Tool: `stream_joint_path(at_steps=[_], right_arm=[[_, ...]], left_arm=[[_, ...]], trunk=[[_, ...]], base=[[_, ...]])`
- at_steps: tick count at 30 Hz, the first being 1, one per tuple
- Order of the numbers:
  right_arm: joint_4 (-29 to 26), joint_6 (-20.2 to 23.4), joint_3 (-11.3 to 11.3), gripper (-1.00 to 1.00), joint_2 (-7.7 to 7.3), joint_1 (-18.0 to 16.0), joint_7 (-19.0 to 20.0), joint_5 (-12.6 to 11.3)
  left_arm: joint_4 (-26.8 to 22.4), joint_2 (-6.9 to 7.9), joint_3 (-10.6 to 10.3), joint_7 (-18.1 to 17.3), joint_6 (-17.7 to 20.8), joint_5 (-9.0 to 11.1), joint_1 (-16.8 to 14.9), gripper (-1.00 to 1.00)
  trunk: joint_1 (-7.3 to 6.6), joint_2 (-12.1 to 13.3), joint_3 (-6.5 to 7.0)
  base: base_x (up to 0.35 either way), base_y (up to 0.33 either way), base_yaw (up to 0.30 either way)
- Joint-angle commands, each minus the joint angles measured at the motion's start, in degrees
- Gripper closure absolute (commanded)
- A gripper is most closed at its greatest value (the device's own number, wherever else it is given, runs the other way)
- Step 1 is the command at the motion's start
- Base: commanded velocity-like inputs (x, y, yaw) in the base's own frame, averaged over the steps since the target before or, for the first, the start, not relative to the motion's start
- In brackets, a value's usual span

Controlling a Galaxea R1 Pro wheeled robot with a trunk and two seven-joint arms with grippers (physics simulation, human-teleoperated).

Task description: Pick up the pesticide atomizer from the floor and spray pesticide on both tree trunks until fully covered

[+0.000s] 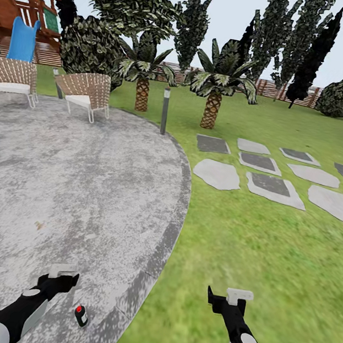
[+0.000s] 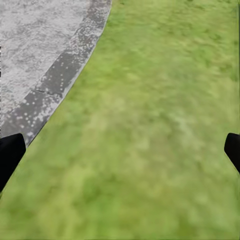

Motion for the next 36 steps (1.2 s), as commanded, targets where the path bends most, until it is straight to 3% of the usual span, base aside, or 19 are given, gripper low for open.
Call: stream_joint_path(at_steps=[1, 28, 31, 36], right_arm=[[-0.3, -0.2, 0.0, -1.00, -0.01, 0.0, 0.0, 0.0], [-0.7, -0.1, -0.3, -1.00, -0.01, 0.0, 0.0, 0.1], [-0.6, -0.1, -0.3, -1.00, 0.01, 0.0, 0.0, 0.1], [-0.6, -0.1, -0.3, -1.00, 0.05, 0.0, 0.0, 0.1]], left_arm=[[0.1, -0.02, 0.3, -0.3, -0.2, 0.0, 0.0, -1.00], [0.8, -0.14, 0.3, -0.3, -0.3, 0.0, 0.0, -1.00], [0.8, -0.17, 0.3, -0.3, -0.8, 0.0, 0.0, -1.00], [0.9, -0.22, 0.4, -0.3, -5.6, -0.2, 0.2, -1.00]], trunk=[[0.21, -0.4, -0.23], [5.95, -10.9, -5.57], [6.02, -10.9, -6.49], [6.15, -11.0, -8.04]], base=[[0.004, 0.002, -0.004], [0.000, 0.000, 0.000], [0.000, 0.000, 0.000], [0.000, 0.000, 0.000]])
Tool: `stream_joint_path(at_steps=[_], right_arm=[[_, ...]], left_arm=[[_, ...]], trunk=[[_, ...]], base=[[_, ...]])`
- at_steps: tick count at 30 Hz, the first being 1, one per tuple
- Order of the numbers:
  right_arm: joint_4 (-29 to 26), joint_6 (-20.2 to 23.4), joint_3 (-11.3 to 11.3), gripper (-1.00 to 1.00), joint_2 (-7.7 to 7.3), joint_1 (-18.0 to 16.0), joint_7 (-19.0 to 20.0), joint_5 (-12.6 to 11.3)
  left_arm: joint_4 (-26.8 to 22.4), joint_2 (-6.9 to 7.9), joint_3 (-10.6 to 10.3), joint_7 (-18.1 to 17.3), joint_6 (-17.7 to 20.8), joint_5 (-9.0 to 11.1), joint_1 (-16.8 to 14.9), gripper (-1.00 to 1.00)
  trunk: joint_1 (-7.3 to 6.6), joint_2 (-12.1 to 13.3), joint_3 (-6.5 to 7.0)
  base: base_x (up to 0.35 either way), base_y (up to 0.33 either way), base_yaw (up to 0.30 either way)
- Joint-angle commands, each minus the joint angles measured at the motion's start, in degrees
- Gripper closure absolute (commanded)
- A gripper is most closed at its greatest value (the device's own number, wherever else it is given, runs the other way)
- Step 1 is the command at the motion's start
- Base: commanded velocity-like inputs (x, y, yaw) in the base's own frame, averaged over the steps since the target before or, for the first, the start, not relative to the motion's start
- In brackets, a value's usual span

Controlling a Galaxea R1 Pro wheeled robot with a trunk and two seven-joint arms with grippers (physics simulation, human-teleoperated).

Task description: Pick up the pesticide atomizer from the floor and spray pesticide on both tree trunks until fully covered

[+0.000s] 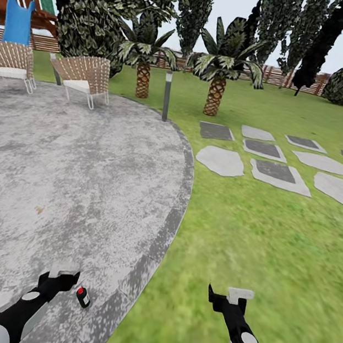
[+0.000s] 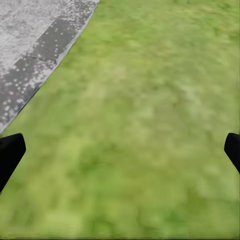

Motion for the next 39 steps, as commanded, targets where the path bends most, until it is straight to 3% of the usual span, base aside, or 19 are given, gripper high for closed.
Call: stream_joint_path(at_steps=[1, 12, 28, 39], right_arm=[[0.0, -0.2, 0.0, -1.00, 0.00, 0.0, 0.0, 0.1], [0.0, -0.2, 0.0, -1.00, -0.03, 0.0, -0.1, 0.1], [0.0, -0.4, 0.1, -1.00, -0.03, 0.0, -0.1, 0.0], [0.0, -0.4, 0.1, -1.00, -0.03, 0.0, -0.1, 0.0]], left_arm=[[0.1, -0.03, 0.3, -0.3, -1.0, 0.0, 0.0, -1.00], [0.1, -0.03, 0.3, -0.3, -2.9, -0.1, 0.1, -1.00], [0.1, -0.20, 0.3, -0.3, -3.0, -0.1, 0.1, -1.00], [0.0, -0.16, 0.3, -0.2, -3.0, -0.1, 0.1, -1.00]], trunk=[[0.01, 0.0, -0.36], [0.29, -0.2, -3.77], [0.29, -0.2, -4.33], [0.29, -0.2, -4.33]], base=[[0.000, 0.000, 0.000], [0.000, 0.000, 0.000], [-0.005, -0.085, 0.000], [-0.140, -0.096, 0.000]])
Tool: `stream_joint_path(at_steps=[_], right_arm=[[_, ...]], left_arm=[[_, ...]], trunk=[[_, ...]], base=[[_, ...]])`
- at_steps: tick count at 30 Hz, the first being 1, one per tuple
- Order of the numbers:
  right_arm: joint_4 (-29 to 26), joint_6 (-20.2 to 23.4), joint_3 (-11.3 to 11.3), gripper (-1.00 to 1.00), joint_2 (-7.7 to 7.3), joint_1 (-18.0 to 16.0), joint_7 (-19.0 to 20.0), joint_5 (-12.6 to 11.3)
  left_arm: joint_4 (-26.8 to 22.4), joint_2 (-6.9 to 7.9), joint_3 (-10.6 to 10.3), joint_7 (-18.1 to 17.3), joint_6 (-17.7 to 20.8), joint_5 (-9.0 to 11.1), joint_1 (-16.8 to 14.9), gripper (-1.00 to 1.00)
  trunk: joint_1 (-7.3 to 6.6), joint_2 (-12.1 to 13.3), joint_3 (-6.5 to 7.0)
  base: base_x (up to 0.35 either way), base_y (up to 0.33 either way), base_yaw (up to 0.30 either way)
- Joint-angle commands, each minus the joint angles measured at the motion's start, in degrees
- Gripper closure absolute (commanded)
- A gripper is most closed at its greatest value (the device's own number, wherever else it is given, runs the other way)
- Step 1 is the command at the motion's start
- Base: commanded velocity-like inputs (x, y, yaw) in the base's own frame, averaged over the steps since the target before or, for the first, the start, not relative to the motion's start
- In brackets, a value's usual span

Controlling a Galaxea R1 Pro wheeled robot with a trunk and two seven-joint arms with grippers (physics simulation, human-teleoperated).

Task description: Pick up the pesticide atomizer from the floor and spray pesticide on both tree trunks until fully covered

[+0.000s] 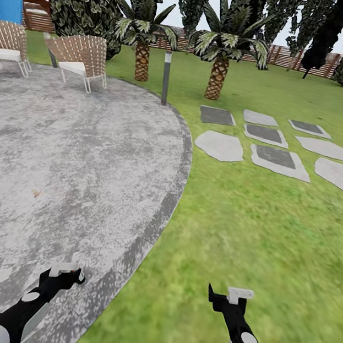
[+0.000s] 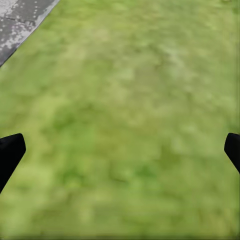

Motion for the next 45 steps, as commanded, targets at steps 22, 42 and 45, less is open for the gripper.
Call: stream_joint_path(at_steps=[22, 42, 45], right_arm=[[0.1, -0.2, 0.0, -1.00, -0.02, 0.0, 0.0, 0.0], [0.1, 0.0, -0.1, -1.00, -0.02, 0.0, 0.0, 0.0], [0.1, 0.0, -0.1, -1.00, 0.01, 0.0, 0.0, 0.0]], left_arm=[[0.1, 0.01, 0.3, -0.2, -0.2, 0.0, 0.0, -1.00], [0.1, 0.01, 0.3, -0.2, -4.8, -0.1, 1.6, -1.00], [0.1, 0.01, 0.3, -0.2, -5.0, -0.1, 1.7, -1.00]], trunk=[[-0.02, 0.0, -0.04], [0.37, -0.2, -4.50], [0.45, -0.3, -5.44]], base=[[-0.046, -0.031, -0.026], [-0.001, -0.001, -0.001], [0.000, 0.000, 0.000]])
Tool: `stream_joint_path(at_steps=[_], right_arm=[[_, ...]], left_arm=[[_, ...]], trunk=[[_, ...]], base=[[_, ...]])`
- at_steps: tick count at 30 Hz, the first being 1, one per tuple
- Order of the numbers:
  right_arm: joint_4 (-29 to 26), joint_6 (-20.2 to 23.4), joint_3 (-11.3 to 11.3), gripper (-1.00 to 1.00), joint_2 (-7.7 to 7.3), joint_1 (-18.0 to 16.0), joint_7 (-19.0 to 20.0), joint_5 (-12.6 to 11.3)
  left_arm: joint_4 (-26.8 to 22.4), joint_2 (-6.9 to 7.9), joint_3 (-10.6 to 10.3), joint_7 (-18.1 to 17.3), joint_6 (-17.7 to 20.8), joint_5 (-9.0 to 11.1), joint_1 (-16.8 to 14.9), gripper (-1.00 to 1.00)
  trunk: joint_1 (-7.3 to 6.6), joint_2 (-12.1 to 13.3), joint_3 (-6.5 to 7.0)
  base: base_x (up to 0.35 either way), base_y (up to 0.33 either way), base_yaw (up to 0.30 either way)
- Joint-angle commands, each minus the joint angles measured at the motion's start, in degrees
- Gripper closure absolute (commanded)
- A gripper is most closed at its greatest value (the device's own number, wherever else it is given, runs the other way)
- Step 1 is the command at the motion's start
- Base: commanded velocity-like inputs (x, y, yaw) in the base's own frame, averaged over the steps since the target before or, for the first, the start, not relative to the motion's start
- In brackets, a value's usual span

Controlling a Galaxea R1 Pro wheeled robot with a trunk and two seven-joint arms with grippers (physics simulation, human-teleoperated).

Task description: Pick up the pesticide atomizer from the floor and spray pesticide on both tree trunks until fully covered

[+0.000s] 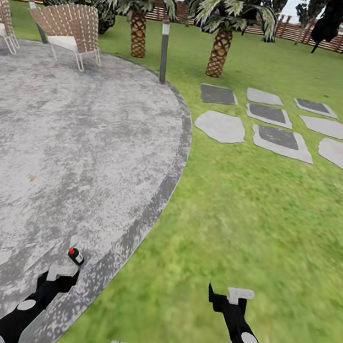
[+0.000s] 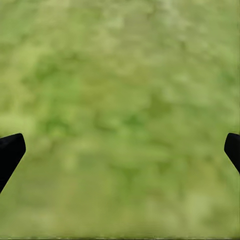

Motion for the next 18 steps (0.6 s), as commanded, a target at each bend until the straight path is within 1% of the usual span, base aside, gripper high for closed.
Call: stream_joint_path(at_steps=[1, 18], right_arm=[[0.0, -0.2, 0.0, -1.00, -0.01, 0.0, 0.0, 0.0], [0.0, -0.3, 0.0, -1.00, -0.01, 0.0, 0.0, 0.0]], left_arm=[[0.0, -0.02, 0.3, -0.2, -0.2, 0.0, 0.0, -1.00], [0.0, -0.02, 0.3, -0.2, -0.2, 0.0, 0.0, -1.00]], trunk=[[0.01, 0.0, -0.36], [0.45, -0.3, -5.67]], base=[[0.000, 0.000, 0.000], [0.000, 0.000, 0.000]])
